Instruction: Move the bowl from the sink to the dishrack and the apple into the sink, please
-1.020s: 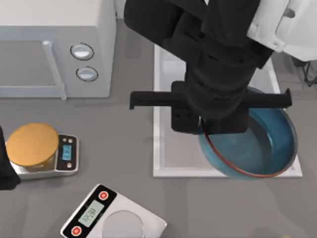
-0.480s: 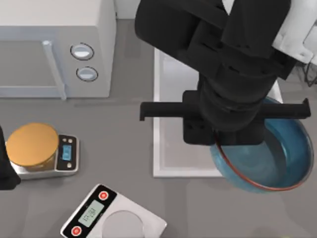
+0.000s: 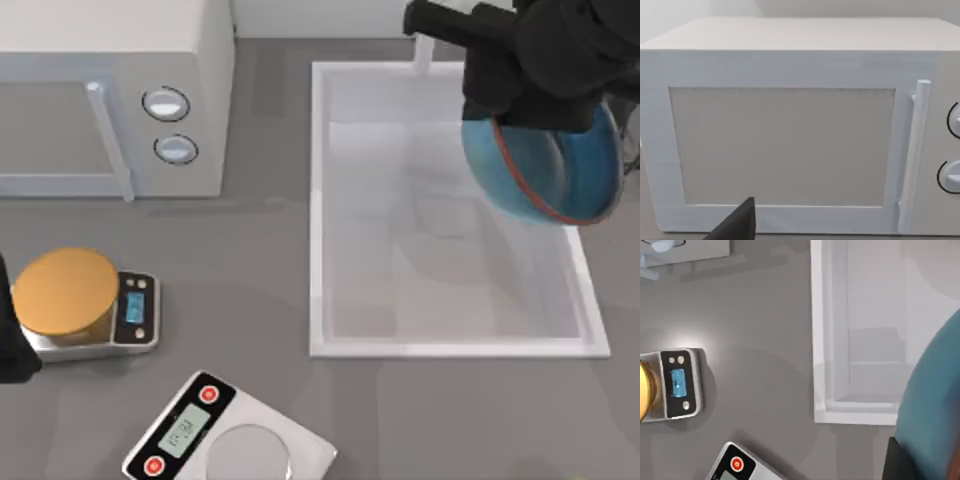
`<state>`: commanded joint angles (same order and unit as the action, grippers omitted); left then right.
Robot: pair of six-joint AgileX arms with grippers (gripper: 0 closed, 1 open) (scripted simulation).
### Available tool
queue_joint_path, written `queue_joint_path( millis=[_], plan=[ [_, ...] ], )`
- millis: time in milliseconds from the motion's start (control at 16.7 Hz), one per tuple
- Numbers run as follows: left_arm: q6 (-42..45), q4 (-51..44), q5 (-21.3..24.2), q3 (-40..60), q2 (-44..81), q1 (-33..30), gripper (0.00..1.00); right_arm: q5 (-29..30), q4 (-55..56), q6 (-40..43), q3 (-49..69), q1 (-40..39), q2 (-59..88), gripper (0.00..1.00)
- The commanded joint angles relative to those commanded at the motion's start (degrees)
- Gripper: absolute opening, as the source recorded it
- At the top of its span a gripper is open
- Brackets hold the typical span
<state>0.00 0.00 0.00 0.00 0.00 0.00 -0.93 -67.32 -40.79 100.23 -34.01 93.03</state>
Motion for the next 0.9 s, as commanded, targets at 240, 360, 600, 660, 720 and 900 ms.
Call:
queue_joint_path(
  millis=[240, 360, 600, 660, 720, 900],
  plan=[
    [0.00, 0.00, 0.00, 0.00, 0.00, 0.00, 1.00, -7.15, 19.06, 12.06, -6.19, 17.33, -5.93, 0.00],
    [0.00, 0.00, 0.00, 0.00, 0.00, 0.00, 1.00, -10.54, 29.35, 18.13, -9.59, 26.21, -8.80, 0.00],
    [0.00, 0.00, 0.00, 0.00, 0.00, 0.00, 1.00, -16.46, 48.77, 29.17, -16.47, 42.52, -13.68, 0.00],
    [0.00, 0.00, 0.00, 0.00, 0.00, 0.00, 1.00, -17.68, 52.92, 31.52, -18.07, 46.01, -14.66, 0.00],
    [0.00, 0.00, 0.00, 0.00, 0.00, 0.00, 1.00, -18.77, 56.63, 33.65, -19.55, 49.14, -15.53, 0.00],
    [0.00, 0.00, 0.00, 0.00, 0.00, 0.00, 1.00, -21.09, 64.47, 38.30, -23.09, 55.88, -17.41, 0.00]
  ],
)
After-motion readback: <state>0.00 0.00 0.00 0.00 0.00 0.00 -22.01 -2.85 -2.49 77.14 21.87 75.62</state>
